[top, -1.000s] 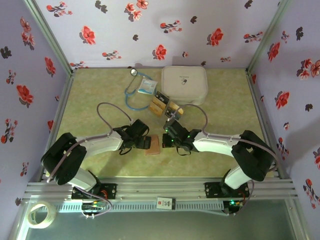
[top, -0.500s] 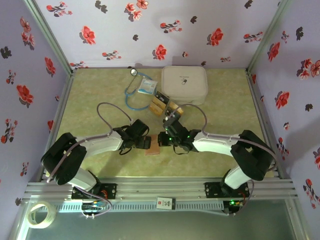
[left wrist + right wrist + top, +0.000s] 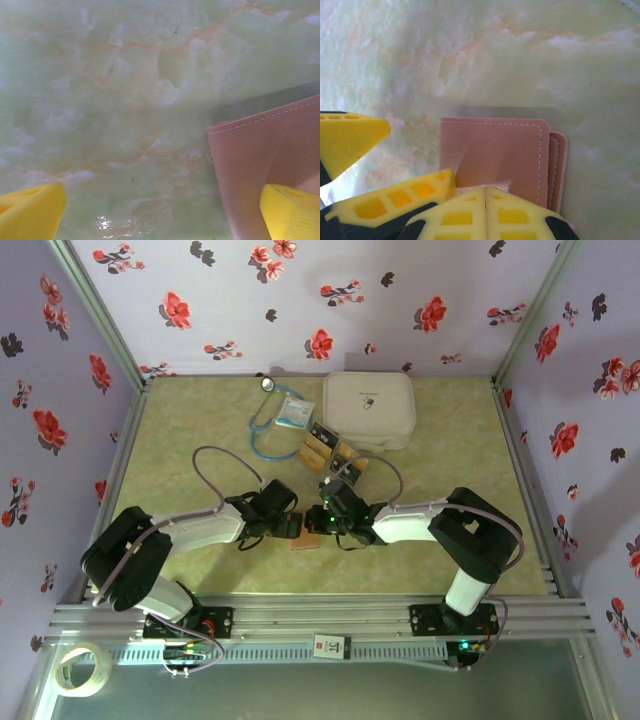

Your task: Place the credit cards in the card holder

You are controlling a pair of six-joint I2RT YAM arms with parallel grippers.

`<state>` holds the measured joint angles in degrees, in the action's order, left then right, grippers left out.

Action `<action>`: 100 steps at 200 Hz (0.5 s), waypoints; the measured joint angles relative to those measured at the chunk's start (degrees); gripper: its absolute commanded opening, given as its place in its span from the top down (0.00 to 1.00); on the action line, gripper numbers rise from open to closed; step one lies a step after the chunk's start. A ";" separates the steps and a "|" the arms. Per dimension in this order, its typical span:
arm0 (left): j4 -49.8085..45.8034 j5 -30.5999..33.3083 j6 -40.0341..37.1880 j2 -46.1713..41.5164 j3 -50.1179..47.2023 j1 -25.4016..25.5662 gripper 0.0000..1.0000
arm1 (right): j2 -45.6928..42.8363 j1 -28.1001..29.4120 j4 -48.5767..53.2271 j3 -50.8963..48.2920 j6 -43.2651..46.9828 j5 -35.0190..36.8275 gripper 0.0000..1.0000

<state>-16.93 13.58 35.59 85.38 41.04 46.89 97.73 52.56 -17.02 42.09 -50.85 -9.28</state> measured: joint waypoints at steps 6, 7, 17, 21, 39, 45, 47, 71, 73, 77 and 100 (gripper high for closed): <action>-0.20 0.04 0.00 -0.24 0.00 -0.02 0.00 | 0.00 0.00 -0.35 -0.15 -0.24 0.02 1.00; -0.22 0.07 0.00 -0.26 0.00 -0.02 0.00 | 0.00 0.00 -0.44 -0.20 -0.24 0.02 1.00; -0.74 0.37 -0.02 -0.85 0.00 -0.20 0.00 | 0.00 0.00 -1.01 -0.46 -0.44 0.02 1.00; -0.85 0.42 -0.02 -1.11 0.00 -0.31 0.00 | 0.00 0.00 -1.25 -0.57 -0.48 0.02 1.00; -1.53 0.50 -0.02 -2.45 0.00 -1.09 0.00 | 0.00 0.00 -1.90 -0.94 -0.81 0.02 1.00; -1.70 0.63 -0.02 -2.82 0.00 -1.51 0.00 | 0.00 0.00 -2.03 -0.96 -0.83 0.02 1.00; -1.75 0.61 -0.04 -2.93 0.00 -1.66 0.00 | 0.00 0.00 -2.05 -0.98 -0.85 0.02 1.00; -1.90 0.85 -0.22 -3.28 0.02 -2.78 0.00 | 0.00 0.00 -2.62 -1.33 -0.85 0.00 1.00; -1.92 0.83 -0.20 -3.28 0.02 -2.84 0.00 | 0.00 0.00 -2.67 -1.33 -0.85 0.00 1.00; -1.97 0.85 -0.22 -3.28 0.02 -2.89 0.00 | 0.00 0.00 -2.73 -1.38 -0.85 0.00 1.00; -1.88 0.81 -0.24 -2.93 0.02 -2.93 0.00 | 0.02 0.00 -2.91 -1.44 -0.85 0.00 1.00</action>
<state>-18.81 14.39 35.35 82.46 41.06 43.97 97.76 52.56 -19.92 40.64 -51.70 -9.28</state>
